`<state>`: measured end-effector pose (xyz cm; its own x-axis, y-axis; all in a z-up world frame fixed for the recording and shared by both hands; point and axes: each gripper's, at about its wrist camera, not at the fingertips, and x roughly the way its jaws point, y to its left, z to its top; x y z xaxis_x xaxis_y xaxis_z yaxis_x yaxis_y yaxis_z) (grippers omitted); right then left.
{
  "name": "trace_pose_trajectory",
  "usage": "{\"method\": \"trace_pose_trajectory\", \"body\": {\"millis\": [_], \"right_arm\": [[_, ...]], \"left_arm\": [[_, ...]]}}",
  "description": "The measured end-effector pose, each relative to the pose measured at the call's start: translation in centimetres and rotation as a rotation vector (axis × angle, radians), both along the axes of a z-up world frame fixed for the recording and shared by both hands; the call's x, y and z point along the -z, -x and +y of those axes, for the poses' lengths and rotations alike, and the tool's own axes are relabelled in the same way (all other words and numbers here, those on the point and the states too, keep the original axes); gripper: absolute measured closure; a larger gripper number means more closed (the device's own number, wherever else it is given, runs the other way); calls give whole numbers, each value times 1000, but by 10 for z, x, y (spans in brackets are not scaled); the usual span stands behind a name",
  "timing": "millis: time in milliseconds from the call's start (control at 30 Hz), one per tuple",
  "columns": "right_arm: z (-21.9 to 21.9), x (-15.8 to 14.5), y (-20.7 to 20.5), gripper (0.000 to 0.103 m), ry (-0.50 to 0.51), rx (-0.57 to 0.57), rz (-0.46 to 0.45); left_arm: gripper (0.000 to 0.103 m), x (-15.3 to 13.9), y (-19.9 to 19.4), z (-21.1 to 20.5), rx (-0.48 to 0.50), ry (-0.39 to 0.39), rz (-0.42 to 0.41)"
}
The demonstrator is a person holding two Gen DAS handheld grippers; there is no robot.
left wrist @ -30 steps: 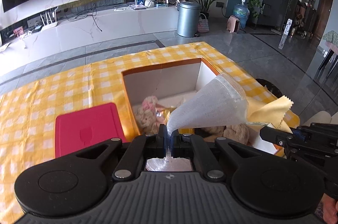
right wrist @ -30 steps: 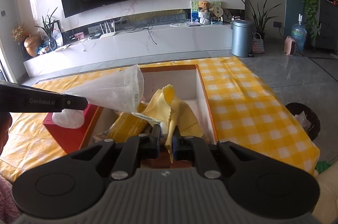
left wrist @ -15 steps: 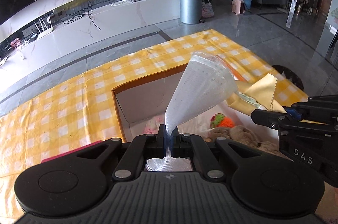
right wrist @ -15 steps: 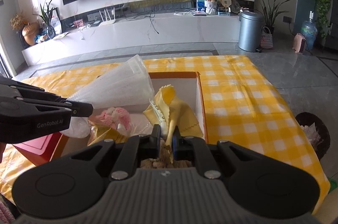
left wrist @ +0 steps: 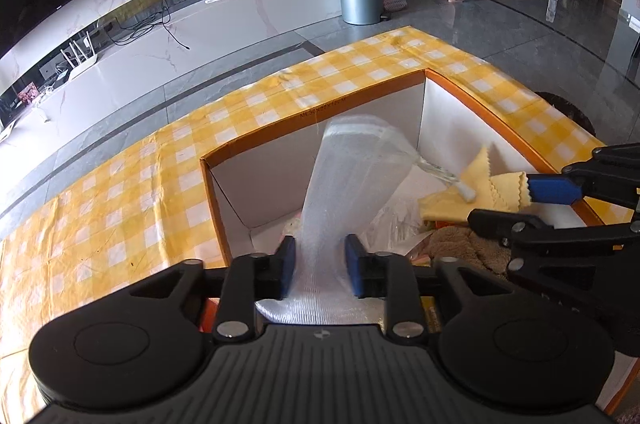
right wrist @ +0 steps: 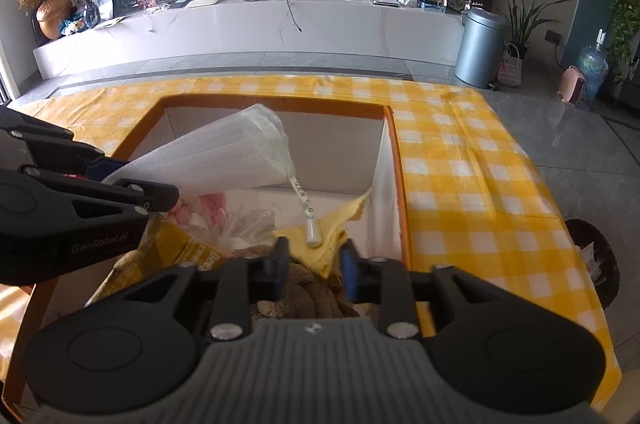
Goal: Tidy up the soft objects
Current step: 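Carry bag and cloth over the orange box and open both tools, then withdraw both tools from the box back over the table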
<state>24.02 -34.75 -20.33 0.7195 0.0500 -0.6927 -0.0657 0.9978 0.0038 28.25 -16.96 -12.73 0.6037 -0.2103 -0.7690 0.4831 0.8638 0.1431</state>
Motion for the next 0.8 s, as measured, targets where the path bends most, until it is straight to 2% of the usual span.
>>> {"method": "trace_pose_trajectory", "body": {"millis": [33,67,100,200,300,400,667,800], "right_arm": [[0,-1,1,63,2,1,-1],[0,-3,0,60,1,-1,2],[1,-5,1,55,2,-6,6],[4,-10,4,51,21,-14,12],[7,-19,10,37,44,-8,6],[9,-31,17,30,53,-6,3],[11,-76,50,29,67,12,-38],[15,-100,74,22,45,28,-76]], "left_arm": [[42,-1,0,1,5,5,-3],[31,-4,1,2,8,9,-9],[29,-6,2,2,15,14,-14],[29,-15,7,2,27,2,-31],[28,-24,12,5,36,-13,-50],[28,-36,17,9,53,-23,-36],[28,-76,50,28,62,-23,-99],[28,-99,71,49,43,21,-133]]}}
